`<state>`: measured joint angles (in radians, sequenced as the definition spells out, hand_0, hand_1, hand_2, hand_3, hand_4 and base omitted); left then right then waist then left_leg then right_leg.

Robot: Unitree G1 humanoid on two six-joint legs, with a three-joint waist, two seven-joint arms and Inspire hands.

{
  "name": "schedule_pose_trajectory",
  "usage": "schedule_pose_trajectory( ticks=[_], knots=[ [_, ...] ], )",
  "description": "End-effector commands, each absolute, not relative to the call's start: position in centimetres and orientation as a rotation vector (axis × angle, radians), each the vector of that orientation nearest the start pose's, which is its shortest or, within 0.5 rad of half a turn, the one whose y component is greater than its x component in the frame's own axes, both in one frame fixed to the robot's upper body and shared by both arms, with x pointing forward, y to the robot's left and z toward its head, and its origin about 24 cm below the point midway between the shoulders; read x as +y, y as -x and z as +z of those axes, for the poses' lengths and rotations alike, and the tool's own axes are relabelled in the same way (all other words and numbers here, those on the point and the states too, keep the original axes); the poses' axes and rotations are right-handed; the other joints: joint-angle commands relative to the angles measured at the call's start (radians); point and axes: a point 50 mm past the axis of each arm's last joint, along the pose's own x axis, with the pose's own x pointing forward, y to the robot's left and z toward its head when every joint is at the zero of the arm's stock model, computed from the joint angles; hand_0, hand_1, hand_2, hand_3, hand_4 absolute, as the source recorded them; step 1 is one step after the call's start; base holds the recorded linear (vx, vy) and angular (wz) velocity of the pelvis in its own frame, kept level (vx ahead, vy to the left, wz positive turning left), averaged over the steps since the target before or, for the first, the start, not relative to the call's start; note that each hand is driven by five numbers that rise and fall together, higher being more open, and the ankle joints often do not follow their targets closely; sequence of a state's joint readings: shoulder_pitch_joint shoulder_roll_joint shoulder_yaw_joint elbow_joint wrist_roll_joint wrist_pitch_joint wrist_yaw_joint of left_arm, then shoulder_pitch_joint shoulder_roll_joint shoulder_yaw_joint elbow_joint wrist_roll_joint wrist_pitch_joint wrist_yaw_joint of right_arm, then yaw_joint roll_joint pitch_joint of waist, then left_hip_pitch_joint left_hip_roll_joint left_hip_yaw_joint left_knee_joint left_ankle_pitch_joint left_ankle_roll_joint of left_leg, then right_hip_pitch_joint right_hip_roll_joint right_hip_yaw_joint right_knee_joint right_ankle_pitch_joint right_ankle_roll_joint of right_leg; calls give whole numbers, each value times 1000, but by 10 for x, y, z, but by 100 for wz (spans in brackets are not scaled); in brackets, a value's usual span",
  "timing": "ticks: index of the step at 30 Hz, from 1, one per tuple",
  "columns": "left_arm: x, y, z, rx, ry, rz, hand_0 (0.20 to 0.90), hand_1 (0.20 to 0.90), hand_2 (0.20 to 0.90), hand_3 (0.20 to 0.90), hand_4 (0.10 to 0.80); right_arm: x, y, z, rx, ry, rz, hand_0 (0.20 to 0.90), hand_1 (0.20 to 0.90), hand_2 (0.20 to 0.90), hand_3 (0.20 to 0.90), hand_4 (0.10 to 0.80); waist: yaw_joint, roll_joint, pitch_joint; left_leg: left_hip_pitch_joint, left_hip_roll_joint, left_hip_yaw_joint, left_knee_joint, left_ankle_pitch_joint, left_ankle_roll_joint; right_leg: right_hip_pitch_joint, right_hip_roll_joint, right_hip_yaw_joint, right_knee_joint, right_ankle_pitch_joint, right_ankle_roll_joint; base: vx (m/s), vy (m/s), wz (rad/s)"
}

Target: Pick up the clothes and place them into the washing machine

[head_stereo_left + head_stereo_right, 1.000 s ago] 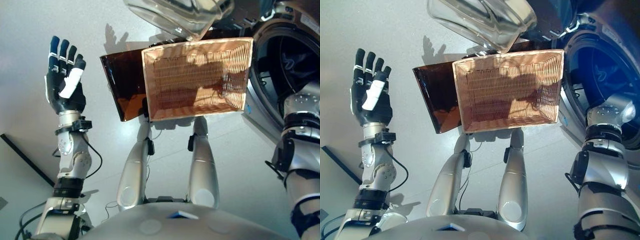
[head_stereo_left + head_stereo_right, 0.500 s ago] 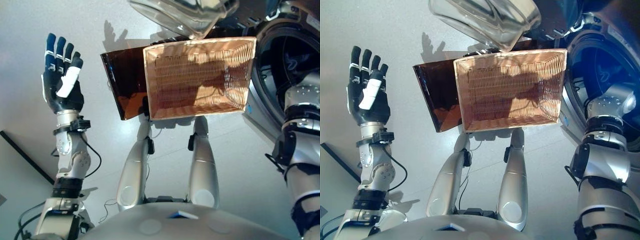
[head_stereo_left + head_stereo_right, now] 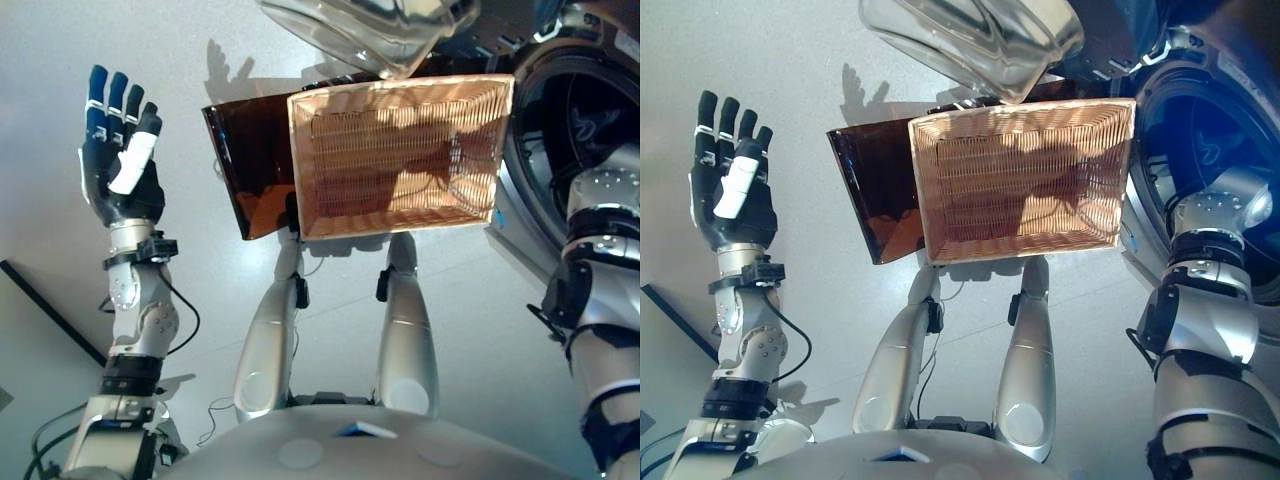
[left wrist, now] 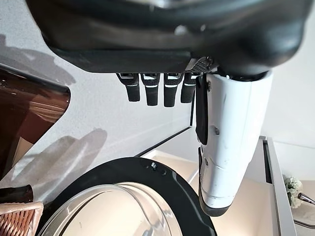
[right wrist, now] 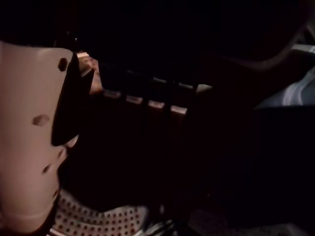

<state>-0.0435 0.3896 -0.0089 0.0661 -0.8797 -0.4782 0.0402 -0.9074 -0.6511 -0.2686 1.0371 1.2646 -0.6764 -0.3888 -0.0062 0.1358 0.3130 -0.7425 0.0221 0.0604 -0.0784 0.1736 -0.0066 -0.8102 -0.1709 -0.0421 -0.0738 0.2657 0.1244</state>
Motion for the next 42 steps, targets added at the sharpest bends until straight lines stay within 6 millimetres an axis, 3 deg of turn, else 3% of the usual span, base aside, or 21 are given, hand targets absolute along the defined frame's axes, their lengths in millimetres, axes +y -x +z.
schedule_pose_trajectory(
  ticks=[1, 6, 11, 19, 20, 24, 32, 42],
  knots=[
    [266, -228, 122, -635, 425, 174, 900, 900, 900, 900, 800, -399, -299, 241, -950, -736, -947, 900, 900, 900, 900, 800, 22, -11, -120, 47, 69, -7, -9, -74, -108, -48, 18, -15, 14, -49, 15, 0, 0, 0],
    [266, -228, 122, -640, 430, 176, 900, 900, 900, 900, 800, -391, -304, 226, -915, -726, -897, 900, 900, 900, 900, 800, 18, -16, -119, 49, 68, -7, -9, -73, -108, -46, 18, -17, 17, -49, 15, 0, 0, 0],
    [267, -227, 120, -637, 441, 186, 900, 900, 900, 900, 800, -372, -311, 189, -820, -745, -858, 900, 900, 900, 900, 800, 13, -22, -114, 49, 64, -11, -9, -72, -106, -42, 16, -21, 18, -47, 16, 0, 0, 0],
    [268, -225, 122, -656, 422, 187, 900, 900, 900, 900, 800, -334, -322, 149, -586, -485, -697, 900, 900, 900, 900, 800, 12, -33, -108, 60, 60, -15, -9, -73, -106, -23, 14, -28, 16, -46, 19, -3, -2, 1],
    [268, -225, 122, -656, 422, 187, 900, 900, 900, 900, 800, -334, -322, 149, -586, -485, -697, 900, 900, 900, 900, 800, 12, -33, -108, 60, 60, -15, -9, -73, -106, -23, 14, -28, 16, -46, 19, -30, 4, 5],
    [264, -226, 117, -643, 432, 186, 900, 900, 900, 900, 800, -312, -320, 116, -473, -424, -658, 900, 900, 900, 900, 800, 3, -47, -112, 80, 56, -20, -9, -73, -105, 3, 14, -33, 19, -45, 20, 10, 3, 0],
    [261, -231, 111, -628, 432, 216, 900, 900, 900, 900, 800, -282, -312, 70, -319, -416, -586, 900, 900, 900, 900, 800, -13, -74, -121, 118, 47, -30, -9, -69, -104, 61, 5, -39, 7, -41, 24, 16, 6, 2],
    [259, -230, 110, -618, 413, 226, 900, 900, 900, 900, 800, -246, -308, 50, -218, -289, -412, 900, 900, 900, 900, 800, -16, -97, -117, 146, 41, -43, -9, -64, -102, 107, 3, -50, 4, -39, 27, 3, 3, 2]
  ],
)
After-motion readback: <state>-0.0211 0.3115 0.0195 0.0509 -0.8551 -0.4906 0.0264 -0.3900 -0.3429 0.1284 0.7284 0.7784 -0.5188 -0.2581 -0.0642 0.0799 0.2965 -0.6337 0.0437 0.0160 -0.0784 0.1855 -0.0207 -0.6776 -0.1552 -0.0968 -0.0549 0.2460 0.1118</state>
